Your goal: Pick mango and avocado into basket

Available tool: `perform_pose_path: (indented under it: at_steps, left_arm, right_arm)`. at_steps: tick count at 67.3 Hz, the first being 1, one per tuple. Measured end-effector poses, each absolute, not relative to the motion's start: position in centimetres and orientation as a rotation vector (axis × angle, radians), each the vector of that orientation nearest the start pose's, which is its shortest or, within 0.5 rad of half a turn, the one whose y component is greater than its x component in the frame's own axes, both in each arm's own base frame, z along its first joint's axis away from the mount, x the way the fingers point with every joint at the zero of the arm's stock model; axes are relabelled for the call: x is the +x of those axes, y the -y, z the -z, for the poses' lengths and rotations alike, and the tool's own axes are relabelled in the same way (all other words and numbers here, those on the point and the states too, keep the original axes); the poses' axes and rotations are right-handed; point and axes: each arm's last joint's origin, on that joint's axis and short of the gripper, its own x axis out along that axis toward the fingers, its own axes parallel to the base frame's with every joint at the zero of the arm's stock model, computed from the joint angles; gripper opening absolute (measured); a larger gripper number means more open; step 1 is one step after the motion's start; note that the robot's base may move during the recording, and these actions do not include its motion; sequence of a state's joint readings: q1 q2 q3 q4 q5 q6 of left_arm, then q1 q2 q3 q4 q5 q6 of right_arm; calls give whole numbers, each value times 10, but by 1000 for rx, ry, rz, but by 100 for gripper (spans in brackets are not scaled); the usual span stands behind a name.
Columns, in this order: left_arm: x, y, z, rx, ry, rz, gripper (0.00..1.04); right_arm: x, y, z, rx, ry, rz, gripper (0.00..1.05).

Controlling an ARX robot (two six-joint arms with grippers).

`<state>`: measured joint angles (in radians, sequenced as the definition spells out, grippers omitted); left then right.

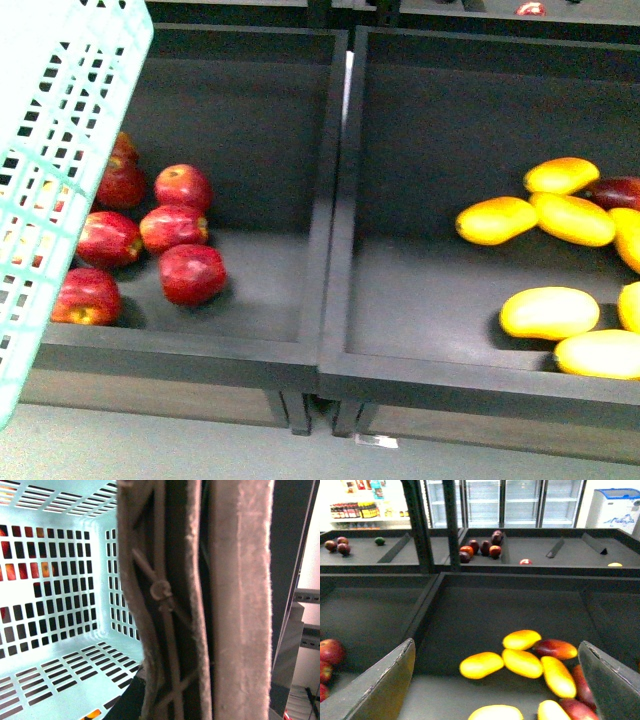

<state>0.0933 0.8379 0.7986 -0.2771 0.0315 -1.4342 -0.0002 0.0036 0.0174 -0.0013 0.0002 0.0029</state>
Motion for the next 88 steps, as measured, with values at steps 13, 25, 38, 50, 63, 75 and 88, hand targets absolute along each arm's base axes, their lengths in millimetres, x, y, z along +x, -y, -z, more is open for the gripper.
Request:
perform_pose_path:
  at_steps: [13, 25, 38, 50, 63, 75, 88]
  left_arm:
    - [182, -16, -320, -1439, -215, -280, 14]
    - [182, -16, -320, -1440, -215, -279, 14]
    - [182, -18, -319, -1433, -198, -305, 14]
    - [186, -15, -323, -1283, -462, -276, 14]
    - [214, 16, -309, -1035, -685, -176, 14]
    - [256, 68, -312, -939, -717, -76, 14]
    - [283, 146, -319, -892, -853, 167, 14]
  right_arm:
    - [97, 0, -169, 3, 14, 1, 96]
    - [97, 0, -169, 2, 12, 3, 96]
    - [97, 0, -169, 2, 13, -6, 96]
    - [97, 0, -169, 2, 12, -2, 96]
    - [97, 0, -169, 3, 13, -2, 96]
    - [97, 0, -169, 2, 13, 0, 96]
    - [97, 0, -169, 3, 13, 0, 96]
